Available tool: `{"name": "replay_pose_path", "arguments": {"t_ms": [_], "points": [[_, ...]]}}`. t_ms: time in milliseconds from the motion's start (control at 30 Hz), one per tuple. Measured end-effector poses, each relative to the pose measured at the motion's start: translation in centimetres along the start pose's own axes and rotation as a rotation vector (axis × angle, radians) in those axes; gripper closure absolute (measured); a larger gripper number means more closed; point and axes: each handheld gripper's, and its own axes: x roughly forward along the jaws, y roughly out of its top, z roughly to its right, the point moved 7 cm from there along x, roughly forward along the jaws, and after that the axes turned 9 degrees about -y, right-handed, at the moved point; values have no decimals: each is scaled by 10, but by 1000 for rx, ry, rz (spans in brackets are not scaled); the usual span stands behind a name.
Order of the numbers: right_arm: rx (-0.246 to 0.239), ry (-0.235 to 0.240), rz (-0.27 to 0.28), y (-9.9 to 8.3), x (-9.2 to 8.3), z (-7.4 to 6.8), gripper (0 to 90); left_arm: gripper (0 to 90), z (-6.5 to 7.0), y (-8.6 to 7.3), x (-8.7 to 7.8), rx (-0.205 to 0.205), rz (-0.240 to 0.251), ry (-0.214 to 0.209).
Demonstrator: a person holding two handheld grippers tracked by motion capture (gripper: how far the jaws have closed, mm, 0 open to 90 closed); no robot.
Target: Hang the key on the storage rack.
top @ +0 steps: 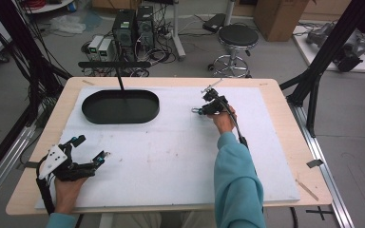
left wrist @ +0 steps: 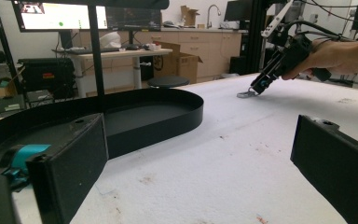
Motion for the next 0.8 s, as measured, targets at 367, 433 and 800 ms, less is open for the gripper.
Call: {"name": "replay_pose_path", "arguments": {"t_ms": [367, 433, 800], "points": [[-8, -3, -17, -3, -3, 4, 804, 43, 0, 0, 0, -1, 1, -3], [-5, -8, -22, -3, -3, 5, 830, 43, 0, 0, 0, -2, 1, -3], [-15, -12, -14, -2, -4, 5, 882, 43, 0, 0, 0, -1, 2, -2]]}}
